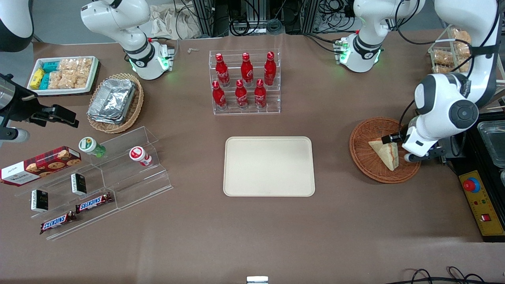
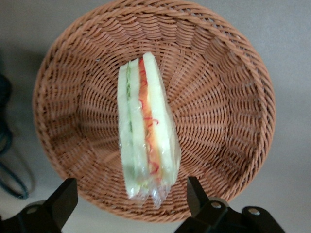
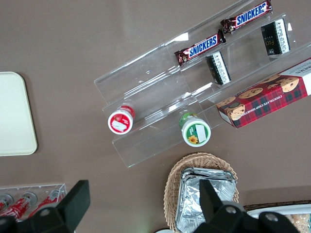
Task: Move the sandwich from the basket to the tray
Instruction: 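Close the left gripper on the sandwich's pointed end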
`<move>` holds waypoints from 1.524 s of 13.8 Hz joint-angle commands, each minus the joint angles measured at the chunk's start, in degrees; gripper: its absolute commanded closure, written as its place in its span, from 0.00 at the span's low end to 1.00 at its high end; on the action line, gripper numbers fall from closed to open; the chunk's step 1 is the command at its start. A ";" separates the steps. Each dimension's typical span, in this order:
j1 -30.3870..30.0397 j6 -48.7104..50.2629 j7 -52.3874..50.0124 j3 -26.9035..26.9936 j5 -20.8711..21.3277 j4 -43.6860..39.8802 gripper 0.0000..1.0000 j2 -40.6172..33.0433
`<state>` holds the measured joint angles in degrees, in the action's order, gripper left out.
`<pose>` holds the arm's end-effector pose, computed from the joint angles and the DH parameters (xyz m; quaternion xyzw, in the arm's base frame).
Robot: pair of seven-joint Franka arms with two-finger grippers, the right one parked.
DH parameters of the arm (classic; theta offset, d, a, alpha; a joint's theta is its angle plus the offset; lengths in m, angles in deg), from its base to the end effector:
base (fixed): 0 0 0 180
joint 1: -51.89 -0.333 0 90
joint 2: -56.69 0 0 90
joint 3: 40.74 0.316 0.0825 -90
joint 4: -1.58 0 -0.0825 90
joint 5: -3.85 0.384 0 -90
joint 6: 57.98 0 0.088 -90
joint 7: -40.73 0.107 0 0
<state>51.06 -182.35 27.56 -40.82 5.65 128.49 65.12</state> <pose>0.5225 0.0081 0.2966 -0.9892 -0.1106 0.0937 0.0222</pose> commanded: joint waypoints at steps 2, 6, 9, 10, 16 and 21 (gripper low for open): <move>-0.22 -2.81 -2.57 -0.19 -1.01 0.36 0.00 2.20; -0.22 -6.23 -3.61 -0.19 -2.24 1.32 0.09 4.22; 0.40 -6.24 -8.45 -0.45 -2.15 0.62 0.43 4.57; 0.49 -6.06 -8.63 -0.54 -2.15 0.36 0.55 4.57; 0.49 1.55 -8.63 -0.54 -2.15 -4.54 0.95 3.78; 0.84 24.66 -8.02 -0.71 -1.62 -22.89 0.97 2.46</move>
<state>51.58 -165.73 20.01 -41.26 3.85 113.54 67.80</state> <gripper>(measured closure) 0.846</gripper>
